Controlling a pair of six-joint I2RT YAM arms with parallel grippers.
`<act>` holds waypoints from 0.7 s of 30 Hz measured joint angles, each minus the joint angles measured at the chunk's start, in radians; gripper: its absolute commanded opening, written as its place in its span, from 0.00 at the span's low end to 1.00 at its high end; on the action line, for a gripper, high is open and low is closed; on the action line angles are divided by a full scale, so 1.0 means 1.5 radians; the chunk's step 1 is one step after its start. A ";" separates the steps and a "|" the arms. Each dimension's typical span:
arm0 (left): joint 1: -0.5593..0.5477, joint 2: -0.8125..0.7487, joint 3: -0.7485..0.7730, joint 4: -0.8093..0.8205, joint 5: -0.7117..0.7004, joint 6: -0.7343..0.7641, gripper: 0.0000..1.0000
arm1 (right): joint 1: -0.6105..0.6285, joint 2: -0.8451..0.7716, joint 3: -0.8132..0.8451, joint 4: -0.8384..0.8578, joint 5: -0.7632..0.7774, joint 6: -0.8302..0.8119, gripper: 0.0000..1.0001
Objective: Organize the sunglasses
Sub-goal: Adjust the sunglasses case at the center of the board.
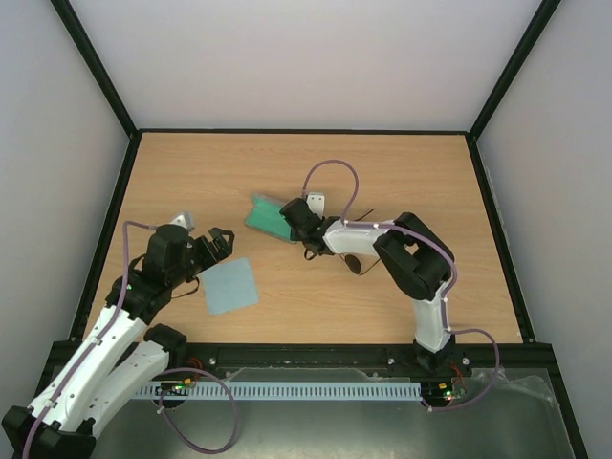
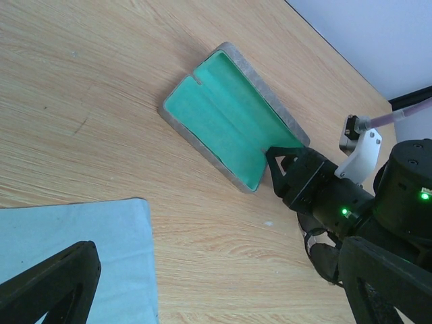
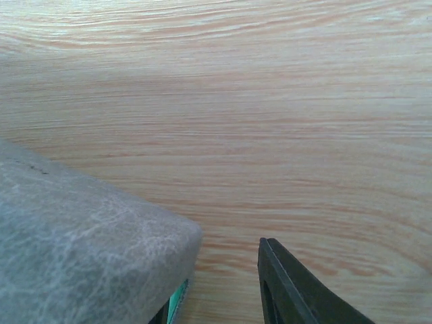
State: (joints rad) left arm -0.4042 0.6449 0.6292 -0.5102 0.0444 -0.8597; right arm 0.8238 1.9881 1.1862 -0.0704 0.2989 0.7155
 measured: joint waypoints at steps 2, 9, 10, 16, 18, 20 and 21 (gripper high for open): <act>0.000 -0.003 0.000 -0.001 0.000 0.002 1.00 | -0.006 0.000 0.000 0.001 -0.004 -0.012 0.41; 0.000 -0.008 0.000 -0.004 0.000 0.003 1.00 | -0.025 0.000 0.010 0.000 -0.026 -0.064 0.42; 0.000 -0.008 0.000 -0.005 0.000 0.003 0.99 | -0.029 0.000 0.015 -0.001 -0.028 -0.072 0.43; 0.000 -0.018 0.006 -0.019 -0.001 0.003 1.00 | -0.042 -0.001 0.033 -0.002 -0.036 -0.110 0.43; 0.000 -0.021 0.012 -0.026 -0.004 0.004 0.99 | -0.043 -0.011 0.021 -0.002 -0.041 -0.115 0.44; 0.000 -0.021 0.021 -0.036 -0.008 0.005 1.00 | -0.043 -0.043 -0.012 -0.004 -0.053 -0.116 0.46; 0.000 -0.021 0.027 -0.042 -0.012 0.006 1.00 | -0.042 -0.069 -0.035 -0.007 -0.064 -0.116 0.46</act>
State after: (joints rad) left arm -0.4042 0.6132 0.6693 -0.5735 0.0269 -0.8505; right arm 0.7605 1.8843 1.1339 -0.0803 0.2035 0.5419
